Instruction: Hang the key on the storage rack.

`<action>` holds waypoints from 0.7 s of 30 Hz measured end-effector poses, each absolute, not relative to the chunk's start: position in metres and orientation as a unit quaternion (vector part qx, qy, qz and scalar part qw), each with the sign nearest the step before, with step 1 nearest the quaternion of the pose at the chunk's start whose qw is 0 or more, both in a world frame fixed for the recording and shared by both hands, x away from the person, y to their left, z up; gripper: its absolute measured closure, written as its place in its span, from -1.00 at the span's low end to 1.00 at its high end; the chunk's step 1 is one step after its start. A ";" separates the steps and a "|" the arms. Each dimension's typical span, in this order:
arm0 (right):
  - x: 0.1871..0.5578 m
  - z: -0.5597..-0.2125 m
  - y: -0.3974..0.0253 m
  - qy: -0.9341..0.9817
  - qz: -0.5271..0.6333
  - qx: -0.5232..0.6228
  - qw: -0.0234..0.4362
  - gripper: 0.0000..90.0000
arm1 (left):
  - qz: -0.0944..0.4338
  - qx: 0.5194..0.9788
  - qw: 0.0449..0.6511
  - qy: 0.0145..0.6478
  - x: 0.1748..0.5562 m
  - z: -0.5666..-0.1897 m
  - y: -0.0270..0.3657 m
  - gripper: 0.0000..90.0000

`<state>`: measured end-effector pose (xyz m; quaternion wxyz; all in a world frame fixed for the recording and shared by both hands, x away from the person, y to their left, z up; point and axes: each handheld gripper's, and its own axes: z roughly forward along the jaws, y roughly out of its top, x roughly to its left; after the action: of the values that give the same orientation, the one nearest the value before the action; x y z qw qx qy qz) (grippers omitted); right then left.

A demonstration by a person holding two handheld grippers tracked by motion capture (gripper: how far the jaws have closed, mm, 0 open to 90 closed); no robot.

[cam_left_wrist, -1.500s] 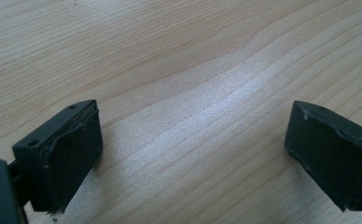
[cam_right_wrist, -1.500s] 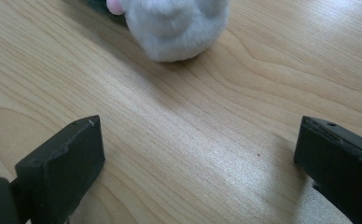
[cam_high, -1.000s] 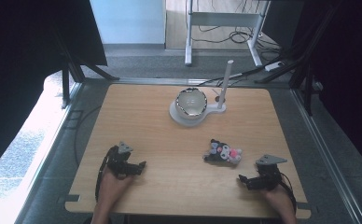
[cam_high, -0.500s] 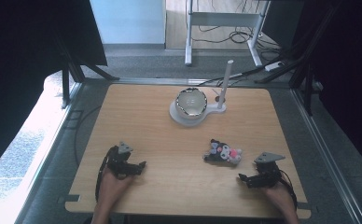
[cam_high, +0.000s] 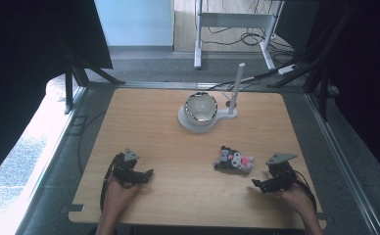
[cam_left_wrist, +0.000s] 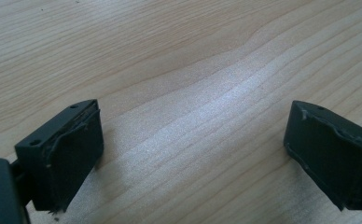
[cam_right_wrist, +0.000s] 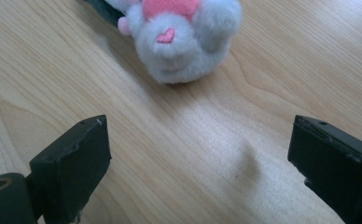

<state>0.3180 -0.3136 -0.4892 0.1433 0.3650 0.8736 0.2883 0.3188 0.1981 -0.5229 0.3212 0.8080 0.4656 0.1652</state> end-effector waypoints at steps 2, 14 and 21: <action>0.322 -0.488 -0.312 0.878 0.280 0.362 0.138 -0.86 | 0.165 0.808 0.321 0.466 0.319 -0.523 0.198 -0.90; 0.345 -0.479 -0.296 0.905 0.237 0.333 0.113 -0.87 | 0.165 0.808 0.321 0.466 0.319 -0.523 0.198 -0.90; 0.356 -0.474 -0.286 0.921 0.206 0.313 0.106 -0.89 | 0.165 0.808 0.321 0.466 0.319 -0.523 0.198 -0.90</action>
<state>0.3558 -0.2857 -0.4742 0.1057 0.3127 0.9211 0.2064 0.3187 0.1980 -0.5230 0.3213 0.8078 0.4657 0.1654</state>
